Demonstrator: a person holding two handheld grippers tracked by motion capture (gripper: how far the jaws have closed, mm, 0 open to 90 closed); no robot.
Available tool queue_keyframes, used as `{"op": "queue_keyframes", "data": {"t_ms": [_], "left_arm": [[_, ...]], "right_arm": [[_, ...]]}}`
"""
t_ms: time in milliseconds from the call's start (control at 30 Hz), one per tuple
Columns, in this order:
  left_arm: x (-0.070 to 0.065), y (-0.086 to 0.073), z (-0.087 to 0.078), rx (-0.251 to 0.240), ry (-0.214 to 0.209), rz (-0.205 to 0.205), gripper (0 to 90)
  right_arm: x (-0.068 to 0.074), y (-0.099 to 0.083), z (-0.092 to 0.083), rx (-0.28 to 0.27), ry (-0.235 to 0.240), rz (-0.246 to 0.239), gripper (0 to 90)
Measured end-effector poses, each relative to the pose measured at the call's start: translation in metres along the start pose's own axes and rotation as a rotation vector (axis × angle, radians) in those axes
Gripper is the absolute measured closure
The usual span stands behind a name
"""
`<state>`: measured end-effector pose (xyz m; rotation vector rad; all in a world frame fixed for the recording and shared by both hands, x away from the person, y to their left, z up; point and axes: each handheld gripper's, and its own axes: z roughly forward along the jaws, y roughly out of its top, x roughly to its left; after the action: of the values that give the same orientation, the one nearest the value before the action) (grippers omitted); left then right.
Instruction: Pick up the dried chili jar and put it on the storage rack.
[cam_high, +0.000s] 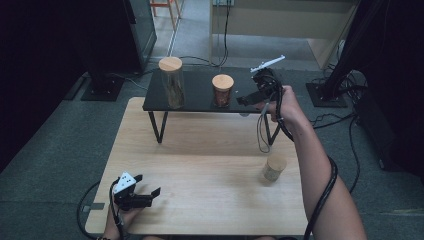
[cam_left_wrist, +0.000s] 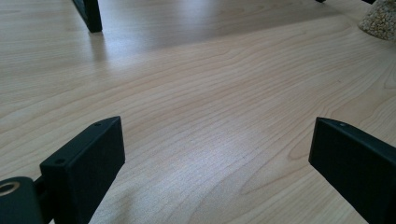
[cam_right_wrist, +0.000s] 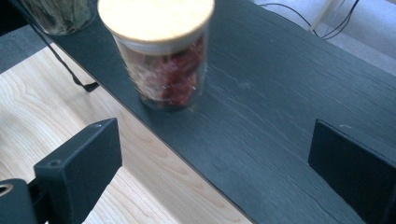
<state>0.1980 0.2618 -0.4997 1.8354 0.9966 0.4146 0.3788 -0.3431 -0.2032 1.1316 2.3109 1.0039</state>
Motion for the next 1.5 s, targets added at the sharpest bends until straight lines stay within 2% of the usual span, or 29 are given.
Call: {"op": "queue_keyframes", "data": {"t_ms": [300, 800, 967, 1100, 1500], "left_arm": [[0.000, -0.001, 0.000, -0.005, 0.000, 0.001, 3.6], [-0.001, 0.000, 0.000, -0.001, 0.001, 0.004, 3.6], [-0.001, 0.000, 0.000, -0.001, 0.002, 0.004, 3.6], [-0.001, 0.000, 0.000, 0.001, 0.004, 0.006, 3.6], [-0.002, 0.000, 0.000, 0.004, 0.005, 0.010, 3.6]], "right_arm": [[-0.010, -0.016, -0.012, 0.003, -0.040, 0.035, 3.0], [-0.032, -0.056, -0.034, -0.009, -0.107, 0.117, 4.7], [-0.033, -0.062, -0.038, 0.006, -0.131, 0.113, 4.9], [-0.035, -0.071, -0.045, -0.003, -0.138, 0.116, 5.1], [-0.027, -0.094, -0.056, 0.002, -0.167, 0.099, 5.1]]}}
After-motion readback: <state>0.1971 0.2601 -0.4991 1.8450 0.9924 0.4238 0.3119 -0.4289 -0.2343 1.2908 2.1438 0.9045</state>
